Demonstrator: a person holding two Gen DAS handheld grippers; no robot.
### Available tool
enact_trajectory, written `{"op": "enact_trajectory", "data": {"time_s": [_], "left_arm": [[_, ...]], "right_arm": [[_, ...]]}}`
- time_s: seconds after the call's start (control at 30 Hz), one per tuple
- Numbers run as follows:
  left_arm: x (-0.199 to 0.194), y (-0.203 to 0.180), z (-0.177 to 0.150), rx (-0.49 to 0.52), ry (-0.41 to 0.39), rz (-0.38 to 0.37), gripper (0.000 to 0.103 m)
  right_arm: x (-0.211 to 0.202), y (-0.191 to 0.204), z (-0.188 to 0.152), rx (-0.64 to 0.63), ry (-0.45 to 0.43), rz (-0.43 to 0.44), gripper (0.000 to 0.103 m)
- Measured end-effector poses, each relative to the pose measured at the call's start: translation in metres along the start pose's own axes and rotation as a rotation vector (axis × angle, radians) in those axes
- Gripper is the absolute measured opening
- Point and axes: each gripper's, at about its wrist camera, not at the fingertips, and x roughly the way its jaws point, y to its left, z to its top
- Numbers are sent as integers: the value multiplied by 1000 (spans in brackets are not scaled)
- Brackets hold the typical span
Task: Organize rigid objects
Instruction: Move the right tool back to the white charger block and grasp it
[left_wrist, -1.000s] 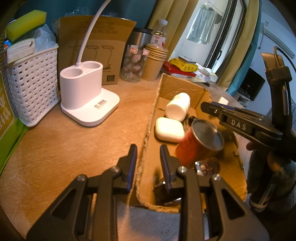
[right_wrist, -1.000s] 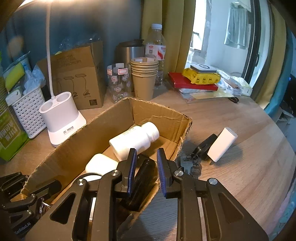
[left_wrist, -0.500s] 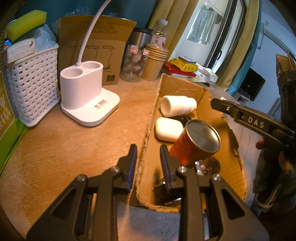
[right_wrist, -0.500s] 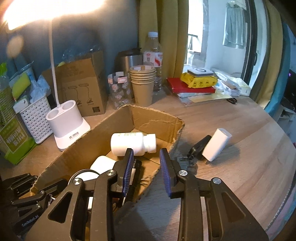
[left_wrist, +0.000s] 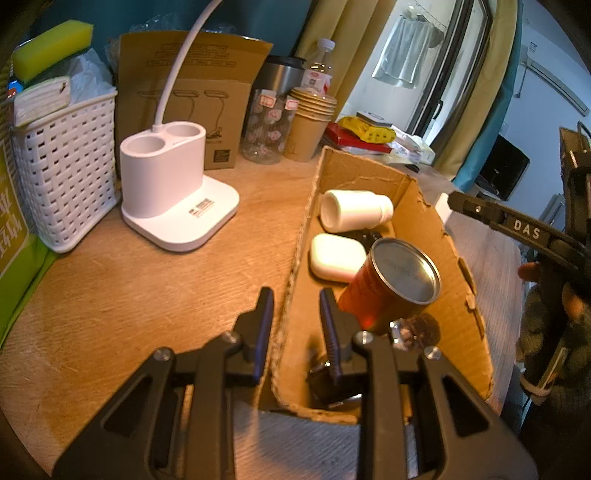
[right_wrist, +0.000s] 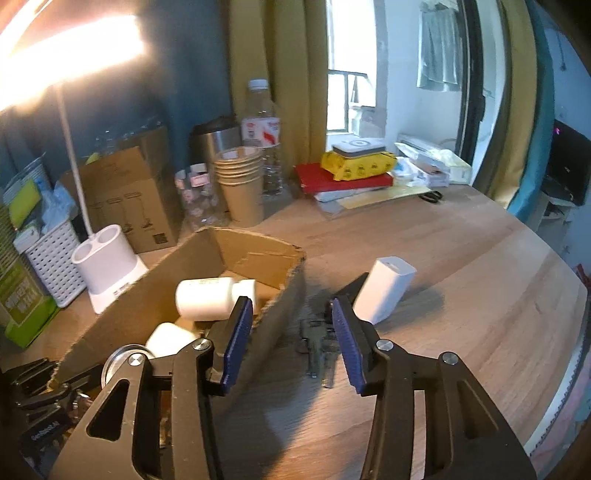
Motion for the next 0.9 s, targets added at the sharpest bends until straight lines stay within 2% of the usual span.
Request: {"op": "enact_trajectory", "data": {"time_s": [0.57, 0.77, 0.9], "left_arm": [[0, 0, 0, 0, 0, 0, 27], [0, 0, 0, 0, 0, 0, 27], [0, 0, 0, 0, 0, 0, 27]], "right_arm": [[39, -54, 1, 104, 51, -112, 51], [50, -66, 5, 177, 64, -72, 51], [55, -70, 10, 202, 61, -92, 51]]}}
